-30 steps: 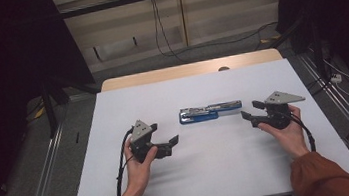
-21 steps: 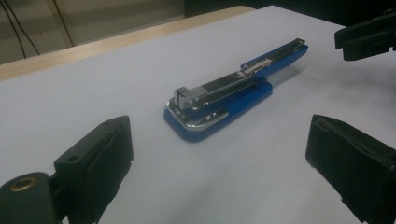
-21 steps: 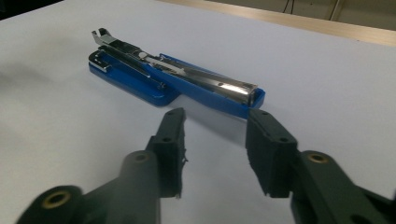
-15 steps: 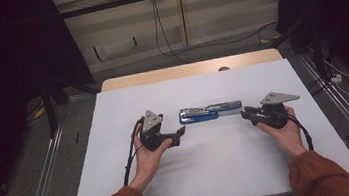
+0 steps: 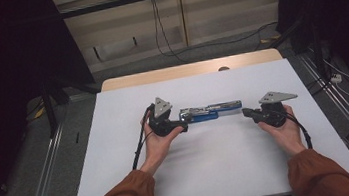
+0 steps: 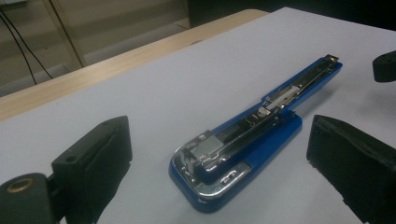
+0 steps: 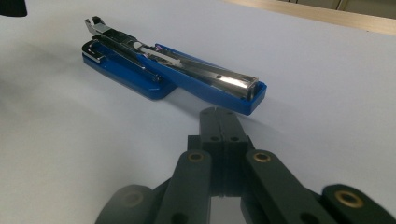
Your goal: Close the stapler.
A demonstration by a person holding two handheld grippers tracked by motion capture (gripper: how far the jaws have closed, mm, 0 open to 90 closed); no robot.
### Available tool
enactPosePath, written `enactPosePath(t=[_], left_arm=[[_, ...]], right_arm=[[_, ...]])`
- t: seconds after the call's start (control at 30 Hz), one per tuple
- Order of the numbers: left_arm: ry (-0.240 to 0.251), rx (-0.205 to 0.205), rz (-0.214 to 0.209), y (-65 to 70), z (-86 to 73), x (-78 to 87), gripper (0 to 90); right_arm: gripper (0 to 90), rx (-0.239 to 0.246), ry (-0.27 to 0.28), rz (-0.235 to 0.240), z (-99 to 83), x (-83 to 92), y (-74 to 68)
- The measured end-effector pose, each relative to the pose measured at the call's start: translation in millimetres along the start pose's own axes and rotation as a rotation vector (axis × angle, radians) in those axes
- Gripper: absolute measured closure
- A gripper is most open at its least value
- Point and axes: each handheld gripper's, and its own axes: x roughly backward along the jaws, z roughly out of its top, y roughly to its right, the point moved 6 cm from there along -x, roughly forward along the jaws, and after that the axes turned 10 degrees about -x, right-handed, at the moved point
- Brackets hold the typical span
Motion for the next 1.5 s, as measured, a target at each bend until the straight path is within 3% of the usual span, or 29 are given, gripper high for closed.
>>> enactPosePath(t=[0.23,0.33,0.53,0.6,0.67,0.77,0.87,0.93,1.03,1.27,1.43,1.5], left_arm=[[-0.008,0.034,-0.015,-0.4,-6.6,-9.4,14.8],[-0.018,0.019,0.001,-1.2,-7.6,-9.1,22.1],[-0.024,0.056,-0.022,-3.7,-11.0,-8.4,35.2],[-0.028,0.047,-0.023,-4.4,-13.1,-10.2,38.1],[-0.03,0.052,-0.056,-3.3,-14.6,-11.7,46.6],[-0.054,0.049,-0.077,-1.4,-17.8,-13.8,50.9],[-0.065,0.044,-0.071,-3.4,-19.3,-13.7,58.2],[-0.043,0.057,-0.073,-6.1,-17.4,-10.3,66.0],[-0.019,0.059,-0.076,-7.6,-12.9,-6.0,69.9],[-0.032,0.024,-0.114,2.1,-15.0,-10.6,89.3],[-0.074,-0.009,-0.126,6.9,-19.4,-16.2,90.0],[-0.092,-0.002,-0.139,8.3,-23.3,-19.0,90.0]], right_arm=[[90.0,0.011,0.003,-0.006,-0.1,-0.3,1.0],[90.0,0.01,0.003,-0.011,-0.6,-0.6,2.5],[90.0,0.012,-0.007,-0.011,-2.7,-0.9,1.9],[90.0,0.014,-0.01,-0.009,-3.2,-2.4,1.6],[90.0,0.017,-0.009,-0.008,-2.9,-2.9,1.4],[90.0,0.014,-0.008,-0.013,-2.5,-2.8,2.6],[90.0,0.011,-0.013,-0.009,-2.7,-3.3,4.0],[90.0,0.014,-0.016,-0.008,-2.8,-3.7,3.5],[90.0,0.017,-0.018,-0.004,-2.9,-4.7,2.5],[90.0,0.024,-0.029,-0.005,-2.6,-8.9,1.5],[90.0,0.025,-0.039,-0.009,-2.2,-12.1,2.8],[90.0,0.029,-0.045,-0.011,-2.3,-13.0,3.1]])
